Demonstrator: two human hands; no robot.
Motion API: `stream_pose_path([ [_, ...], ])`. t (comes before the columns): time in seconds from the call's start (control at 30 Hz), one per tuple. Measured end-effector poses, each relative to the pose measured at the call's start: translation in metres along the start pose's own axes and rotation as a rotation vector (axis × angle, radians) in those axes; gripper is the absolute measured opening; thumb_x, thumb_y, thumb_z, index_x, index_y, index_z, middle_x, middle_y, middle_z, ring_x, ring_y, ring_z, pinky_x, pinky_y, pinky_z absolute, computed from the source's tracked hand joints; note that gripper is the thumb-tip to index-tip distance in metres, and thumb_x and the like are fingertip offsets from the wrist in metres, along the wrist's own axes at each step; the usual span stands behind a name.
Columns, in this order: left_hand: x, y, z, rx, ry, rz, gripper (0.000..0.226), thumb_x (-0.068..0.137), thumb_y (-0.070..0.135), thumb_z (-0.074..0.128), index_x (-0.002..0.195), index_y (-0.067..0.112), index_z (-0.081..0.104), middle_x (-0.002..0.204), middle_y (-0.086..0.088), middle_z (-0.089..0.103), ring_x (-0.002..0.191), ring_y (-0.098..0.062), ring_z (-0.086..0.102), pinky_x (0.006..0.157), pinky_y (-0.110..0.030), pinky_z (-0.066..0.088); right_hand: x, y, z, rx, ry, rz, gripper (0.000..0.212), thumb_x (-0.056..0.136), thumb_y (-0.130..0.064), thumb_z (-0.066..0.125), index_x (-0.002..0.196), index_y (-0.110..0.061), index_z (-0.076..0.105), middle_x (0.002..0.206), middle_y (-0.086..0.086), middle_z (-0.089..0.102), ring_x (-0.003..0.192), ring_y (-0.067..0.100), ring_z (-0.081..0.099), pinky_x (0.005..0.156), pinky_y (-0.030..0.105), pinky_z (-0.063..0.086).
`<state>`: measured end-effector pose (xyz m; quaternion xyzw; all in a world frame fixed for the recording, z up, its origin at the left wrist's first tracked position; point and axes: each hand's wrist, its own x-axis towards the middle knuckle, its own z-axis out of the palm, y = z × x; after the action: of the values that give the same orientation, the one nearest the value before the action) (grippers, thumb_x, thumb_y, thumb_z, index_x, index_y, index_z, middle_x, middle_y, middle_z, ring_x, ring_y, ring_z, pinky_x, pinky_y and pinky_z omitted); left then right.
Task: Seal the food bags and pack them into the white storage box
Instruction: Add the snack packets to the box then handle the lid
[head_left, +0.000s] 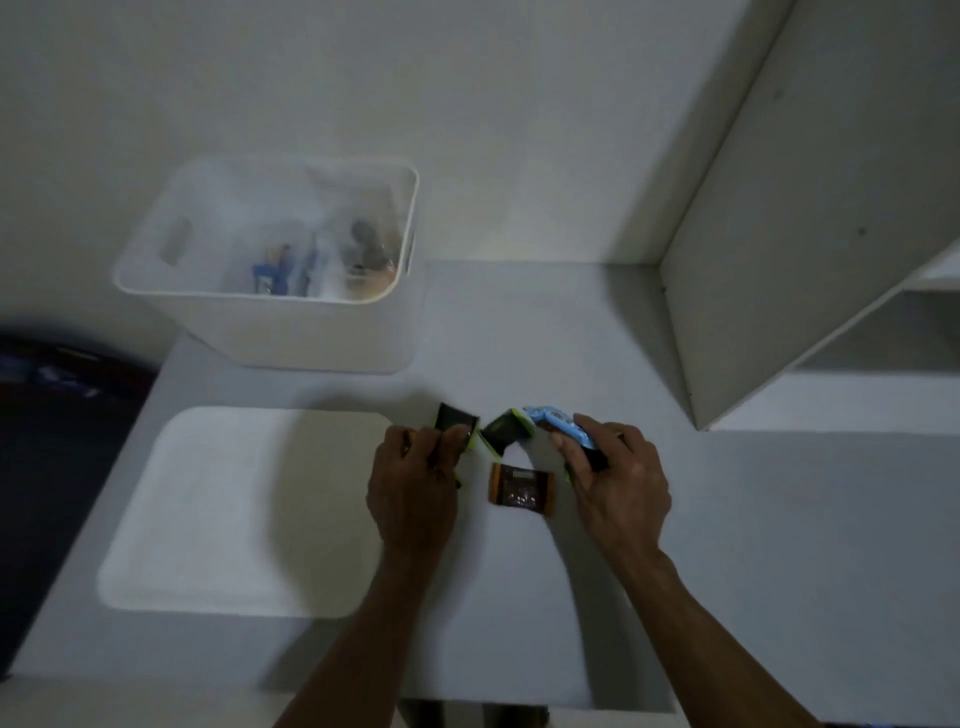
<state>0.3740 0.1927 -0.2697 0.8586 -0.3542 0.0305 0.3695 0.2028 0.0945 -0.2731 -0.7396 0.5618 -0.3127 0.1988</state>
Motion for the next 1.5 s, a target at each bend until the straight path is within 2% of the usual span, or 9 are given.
stream_pose_path([
  [0.27, 0.116, 0.046, -0.112, -0.134, 0.281, 0.055, 0.033, 0.092, 0.041, 0.059, 0.069, 0.018, 0.066, 0.077, -0.001, 0.056, 0.067, -0.024, 0.058, 0.055, -0.035, 0.047, 0.065, -0.160, -0.028, 0.208, 0.063, -0.097, 0.037, 0.083, -0.056, 0.066, 0.111, -0.033, 0.074, 0.101, -0.005, 0.066, 0.091, 0.018, 0.060, 0.061, 0.030, 0.048],
  [0.43, 0.180, 0.040, -0.146, -0.097, 0.272, 0.001, 0.029, 0.092, 0.040, 0.061, 0.074, 0.019, 0.065, 0.086, -0.003, 0.055, 0.072, -0.029, 0.058, 0.060, -0.039, 0.048, 0.093, -0.237, -0.011, 0.226, 0.042, -0.130, 0.037, 0.086, -0.057, 0.064, 0.115, -0.036, 0.070, 0.107, -0.005, 0.065, 0.098, 0.018, 0.059, 0.066, 0.030, 0.045],
  [0.6, 0.241, 0.018, -0.162, -0.054, 0.249, -0.026, 0.035, 0.094, 0.044, 0.056, 0.076, 0.015, 0.066, 0.084, -0.005, 0.055, 0.070, -0.027, 0.057, 0.061, -0.030, 0.036, 0.116, -0.300, 0.028, 0.128, -0.036, -0.104, 0.043, 0.088, -0.063, 0.056, 0.121, -0.037, 0.066, 0.111, -0.004, 0.063, 0.102, 0.020, 0.056, 0.066, 0.029, 0.044],
  [0.83, 0.277, -0.014, -0.128, 0.005, 0.006, -0.098, 0.045, 0.098, 0.053, 0.038, 0.085, 0.017, 0.063, 0.089, -0.002, 0.053, 0.077, -0.024, 0.057, 0.065, -0.031, 0.039, 0.129, -0.310, 0.085, -0.054, -0.175, -0.011, 0.045, 0.092, -0.064, 0.047, 0.124, -0.036, 0.062, 0.117, 0.000, 0.060, 0.104, 0.023, 0.054, 0.068, 0.033, 0.048],
  [0.97, 0.283, -0.017, -0.114, 0.002, -0.228, -0.133, 0.063, 0.098, 0.059, 0.014, 0.103, 0.023, 0.066, 0.105, -0.008, 0.064, 0.099, -0.028, 0.060, 0.086, -0.039, 0.045, 0.129, -0.309, 0.101, -0.060, -0.265, 0.036, 0.049, 0.096, -0.062, 0.038, 0.130, -0.033, 0.059, 0.125, 0.002, 0.061, 0.111, 0.028, 0.054, 0.078, 0.038, 0.049],
  [1.1, 0.282, -0.019, -0.115, 0.000, -0.401, -0.091, 0.081, 0.092, 0.059, 0.001, 0.126, 0.013, 0.059, 0.115, -0.015, 0.065, 0.106, -0.029, 0.060, 0.092, -0.042, 0.044, 0.130, -0.309, 0.104, -0.021, -0.256, 0.067, 0.040, 0.101, -0.048, 0.031, 0.100, -0.026, 0.064, 0.100, 0.003, 0.067, 0.092, 0.024, 0.063, 0.071, 0.033, 0.050],
  [1.17, 0.281, -0.022, -0.116, -0.047, -0.401, -0.121, 0.084, 0.089, 0.058, -0.003, 0.122, 0.012, 0.060, 0.114, -0.015, 0.066, 0.107, -0.028, 0.061, 0.097, -0.042, 0.041, 0.131, -0.307, 0.103, -0.009, -0.238, 0.092, 0.038, 0.102, -0.042, 0.032, 0.093, -0.022, 0.062, 0.094, 0.004, 0.066, 0.089, 0.025, 0.064, 0.068, 0.032, 0.047],
  [1.3, 0.272, -0.013, -0.130, -0.212, -0.330, -0.210, 0.071, 0.101, 0.050, 0.010, 0.112, 0.007, 0.065, 0.117, -0.018, 0.064, 0.114, -0.032, 0.056, 0.094, -0.034, 0.036, 0.130, -0.301, 0.093, 0.054, -0.197, 0.093, 0.036, 0.102, -0.038, 0.036, 0.105, -0.018, 0.065, 0.101, 0.008, 0.067, 0.090, 0.027, 0.063, 0.073, 0.034, 0.051],
  [1.5, 0.253, -0.003, -0.141, -0.350, -0.181, -0.133, 0.064, 0.102, 0.045, 0.018, 0.111, 0.005, 0.066, 0.118, -0.018, 0.066, 0.113, -0.032, 0.059, 0.098, -0.034, 0.038, 0.119, -0.276, 0.060, 0.149, -0.143, 0.074, 0.028, 0.101, -0.033, 0.041, 0.108, -0.022, 0.066, 0.103, 0.005, 0.069, 0.093, 0.025, 0.063, 0.075, 0.032, 0.050],
])
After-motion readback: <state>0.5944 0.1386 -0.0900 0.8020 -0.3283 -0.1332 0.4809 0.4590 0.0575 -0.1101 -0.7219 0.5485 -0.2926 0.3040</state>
